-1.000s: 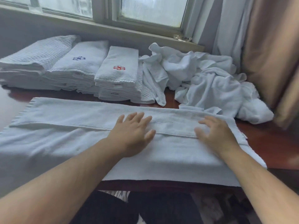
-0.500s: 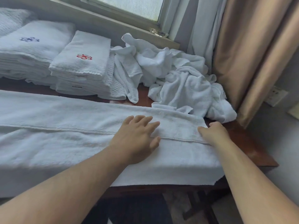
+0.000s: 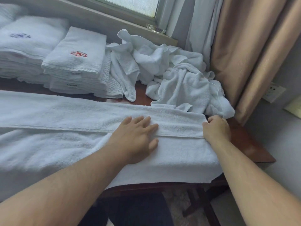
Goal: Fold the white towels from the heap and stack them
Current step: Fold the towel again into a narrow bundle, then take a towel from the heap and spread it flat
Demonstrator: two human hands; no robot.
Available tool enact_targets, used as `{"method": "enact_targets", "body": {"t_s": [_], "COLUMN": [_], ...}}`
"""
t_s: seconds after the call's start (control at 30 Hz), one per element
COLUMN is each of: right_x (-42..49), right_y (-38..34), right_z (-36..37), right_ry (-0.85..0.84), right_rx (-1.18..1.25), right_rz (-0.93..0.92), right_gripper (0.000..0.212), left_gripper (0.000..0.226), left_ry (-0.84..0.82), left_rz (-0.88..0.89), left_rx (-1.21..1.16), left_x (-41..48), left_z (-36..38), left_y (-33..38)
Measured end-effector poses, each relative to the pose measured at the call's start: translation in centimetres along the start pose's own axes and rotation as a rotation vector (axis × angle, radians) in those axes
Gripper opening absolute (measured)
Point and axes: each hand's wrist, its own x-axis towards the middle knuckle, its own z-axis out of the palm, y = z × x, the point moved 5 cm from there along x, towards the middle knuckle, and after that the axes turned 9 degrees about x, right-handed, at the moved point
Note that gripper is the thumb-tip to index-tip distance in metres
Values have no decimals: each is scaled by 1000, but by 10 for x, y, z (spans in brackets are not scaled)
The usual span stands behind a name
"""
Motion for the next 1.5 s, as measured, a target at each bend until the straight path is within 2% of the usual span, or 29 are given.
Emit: {"method": "enact_targets", "body": {"t_s": [0.07, 0.1, 0.17, 0.23, 0.3, 0.37, 0.43, 0.5, 0.6, 0.67, 0.7, 0.77, 0.8, 0.87, 0.93, 1.07, 1.13, 1.2, 1.23, 1.27, 1.4, 1.43, 1.5], "right_x": [-7, -11, -19, -26, -31, -41, -59, -90, -130, -146, -150, -157, -163, -173, -180, -180, -177, -174, -172, -170, -155, -149, -138], "right_y": [-15, -22, -29, -24, -16, -4, 19, 44, 74, 93, 100, 108, 109, 107, 106, 103, 97, 86, 80, 75, 51, 45, 33], "right_z": [-4, -3, 9, 14, 3, -13, -31, -46, -54, -48, -40, -19, -7, 7, 9, -14, -30, -44, -49, -52, -54, -54, -54], "right_ry": [94, 71, -138, -324, -352, -266, -81, 84, 204, 212, 150, -112, -252, -437, -474, -251, -143, -70, -48, -39, -166, -195, -242], "right_rx": [11, 33, 50, 110, 236, 276, 302, 439, 644, 689, 688, 715, 760, 848, 885, 740, 667, 666, 702, 775, 1207, 1260, 1401], "right_rz": [-140, -224, -320, -305, -254, -237, -198, -95, 68, 204, 274, 387, 438, 498, 493, 357, 266, 224, 225, 237, 177, 156, 183], "right_gripper": [23, 24, 26, 29, 28, 24, 14, 15, 19, 29, 37, 54, 56, 48, 31, 6, 18, 16, 9, 16, 60, 55, 27], "left_gripper": [59, 60, 61, 61, 61, 62, 63, 64, 63, 59, 56, 54, 55, 56, 55, 49, 49, 49, 49, 49, 54, 57, 59], "left_ry": [-12, -17, -27, -42, -68, -98, -103, -103, -105, -71, -52, -49, -58, -83, -95, -71, -83, -75, -60, -34, 108, 103, 43], "left_rz": [1, 1, 6, 6, -1, -1, -1, 0, 7, 15, 14, 8, 10, 18, 16, -29, -30, -16, -1, 21, 120, 134, 144], "left_rx": [2, 0, -3, -4, -7, -3, 4, 15, 28, 47, 54, 76, 100, 141, 144, 140, 129, 72, 27, -19, -129, -165, -226], "left_x": [0, 1, 1, 3, 5, 7, 7, 8, 8, 7, 6, 5, 5, 5, 2, -4, -6, -9, -11, -13, -31, -35, -41], "left_z": [2, 3, 5, 7, 8, 11, 12, 12, 13, 10, 8, 4, 2, -2, -6, -12, -14, -18, -21, -25, -44, -47, -47], "left_y": [0, -1, -2, -3, -5, -6, -7, -7, -6, -4, -2, 0, 1, 3, 6, 6, 6, 10, 14, 19, 44, 49, 55]}}
